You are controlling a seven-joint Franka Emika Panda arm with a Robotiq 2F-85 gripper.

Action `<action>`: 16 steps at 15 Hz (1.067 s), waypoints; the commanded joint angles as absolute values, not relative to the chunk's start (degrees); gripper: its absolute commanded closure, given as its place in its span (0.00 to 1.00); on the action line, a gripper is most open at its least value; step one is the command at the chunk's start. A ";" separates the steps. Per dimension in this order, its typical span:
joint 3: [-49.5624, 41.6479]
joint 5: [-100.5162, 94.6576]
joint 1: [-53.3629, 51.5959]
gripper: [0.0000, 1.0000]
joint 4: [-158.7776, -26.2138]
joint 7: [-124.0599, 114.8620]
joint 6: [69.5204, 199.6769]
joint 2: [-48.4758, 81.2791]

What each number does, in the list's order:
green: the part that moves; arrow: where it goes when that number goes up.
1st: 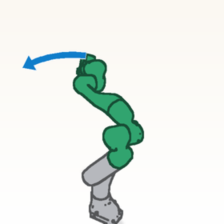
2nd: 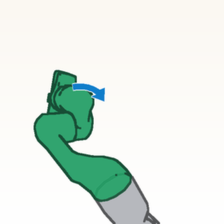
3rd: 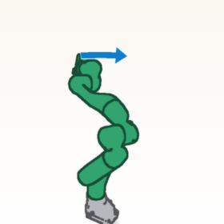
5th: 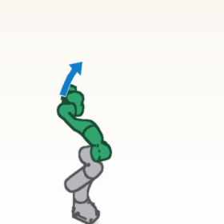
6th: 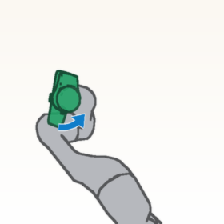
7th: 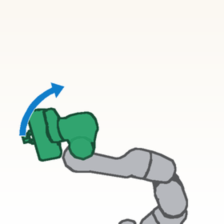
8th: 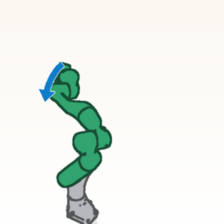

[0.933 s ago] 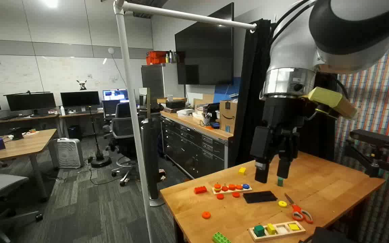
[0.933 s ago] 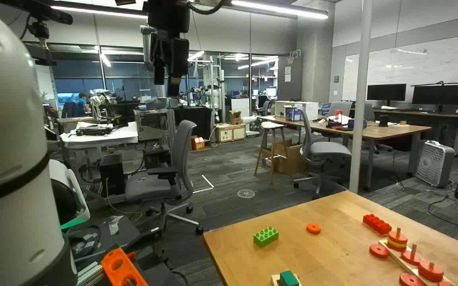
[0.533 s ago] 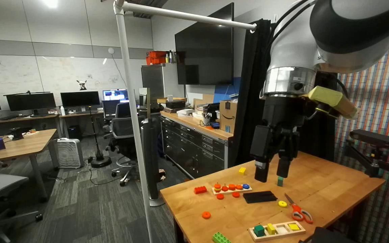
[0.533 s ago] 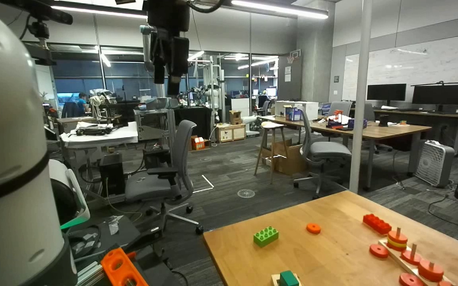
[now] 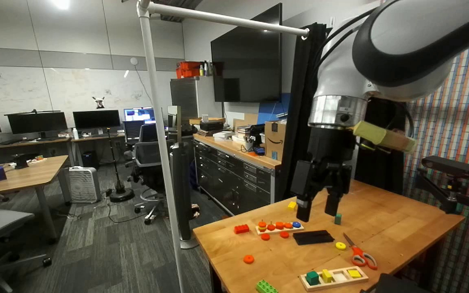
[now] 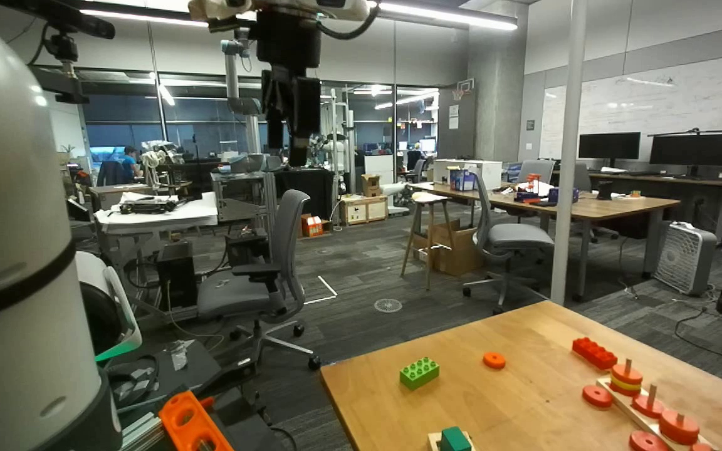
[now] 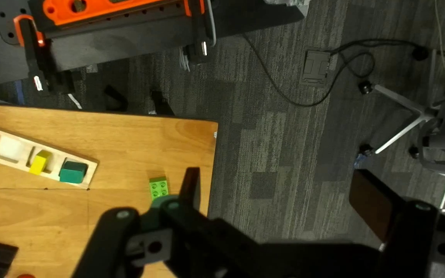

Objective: Stack the orange circle on the wooden object.

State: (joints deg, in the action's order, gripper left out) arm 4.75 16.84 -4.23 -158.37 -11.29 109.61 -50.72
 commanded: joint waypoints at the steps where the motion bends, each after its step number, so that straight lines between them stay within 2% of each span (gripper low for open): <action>1: 4.95 14.98 -1.06 0.00 -158.55 -9.71 120.20 -39.96; 9: 0.47 12.19 3.84 0.00 -157.98 -9.77 149.43 -8.18; 16: -1.25 13.64 3.33 0.00 -145.80 -9.40 156.45 14.74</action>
State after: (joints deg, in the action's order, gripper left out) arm -1.12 13.13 3.74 -152.75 -9.89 155.44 6.25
